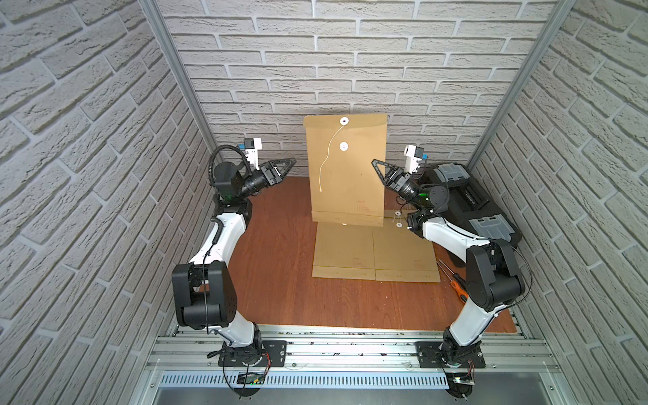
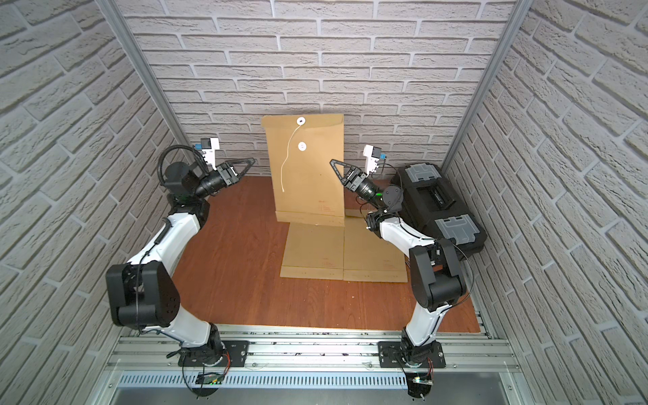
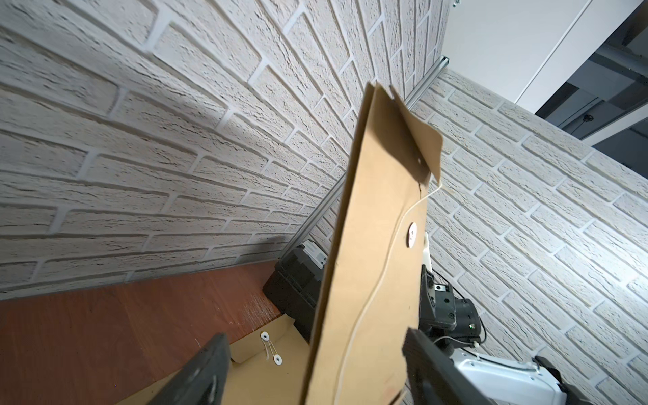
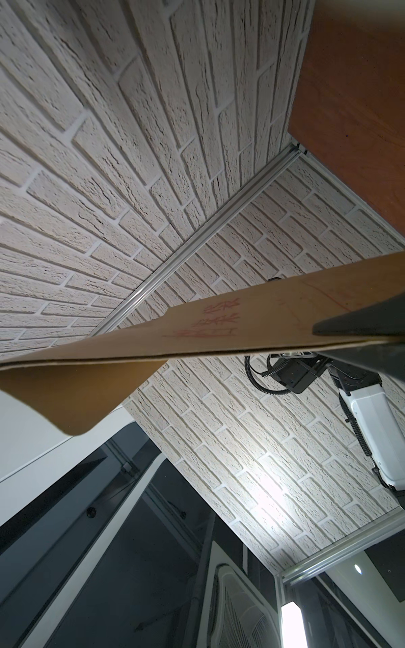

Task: Close the mouth of the file bag
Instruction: Pick up the file bag from the center of the board.

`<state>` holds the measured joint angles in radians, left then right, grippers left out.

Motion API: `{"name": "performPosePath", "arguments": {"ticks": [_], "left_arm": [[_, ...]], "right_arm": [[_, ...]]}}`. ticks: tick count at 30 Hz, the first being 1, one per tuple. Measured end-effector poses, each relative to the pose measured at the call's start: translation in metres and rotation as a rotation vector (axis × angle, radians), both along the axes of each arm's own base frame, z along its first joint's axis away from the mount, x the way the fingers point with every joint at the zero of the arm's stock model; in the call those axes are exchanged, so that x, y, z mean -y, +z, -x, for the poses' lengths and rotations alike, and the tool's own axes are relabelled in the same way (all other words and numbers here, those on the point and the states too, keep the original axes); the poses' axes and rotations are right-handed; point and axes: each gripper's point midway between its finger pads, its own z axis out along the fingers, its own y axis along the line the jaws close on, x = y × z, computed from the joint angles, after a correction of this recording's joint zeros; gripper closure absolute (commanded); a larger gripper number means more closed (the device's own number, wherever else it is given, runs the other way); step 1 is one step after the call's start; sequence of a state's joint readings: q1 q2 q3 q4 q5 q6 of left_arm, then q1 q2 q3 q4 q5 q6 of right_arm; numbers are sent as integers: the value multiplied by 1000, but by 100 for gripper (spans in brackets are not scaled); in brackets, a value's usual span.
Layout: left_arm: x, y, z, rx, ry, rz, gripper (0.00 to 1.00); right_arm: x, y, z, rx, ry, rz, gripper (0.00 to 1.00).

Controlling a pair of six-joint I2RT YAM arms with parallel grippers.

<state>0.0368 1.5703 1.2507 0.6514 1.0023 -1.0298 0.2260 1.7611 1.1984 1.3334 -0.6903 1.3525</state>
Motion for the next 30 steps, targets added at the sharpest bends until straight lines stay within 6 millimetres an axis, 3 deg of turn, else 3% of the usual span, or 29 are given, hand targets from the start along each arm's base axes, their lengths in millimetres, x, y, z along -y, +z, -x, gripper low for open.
{"name": "performPosePath", "arguments": {"ticks": [9,17,25,30], "left_arm": [[35,-15,3,-3,-81,-53,20],[57,-18,4,-1,-157,-70,31],[69,-13,16,6,-229,-56,71],[67,-4,19,28,-237,-38,83]], "right_arm": [[-2,0,2,-11,19,-1,97],[-10,-19,7,-53,60,21,97],[-11,-25,9,-62,75,32,97],[-10,-26,8,-72,77,30,97]]}}
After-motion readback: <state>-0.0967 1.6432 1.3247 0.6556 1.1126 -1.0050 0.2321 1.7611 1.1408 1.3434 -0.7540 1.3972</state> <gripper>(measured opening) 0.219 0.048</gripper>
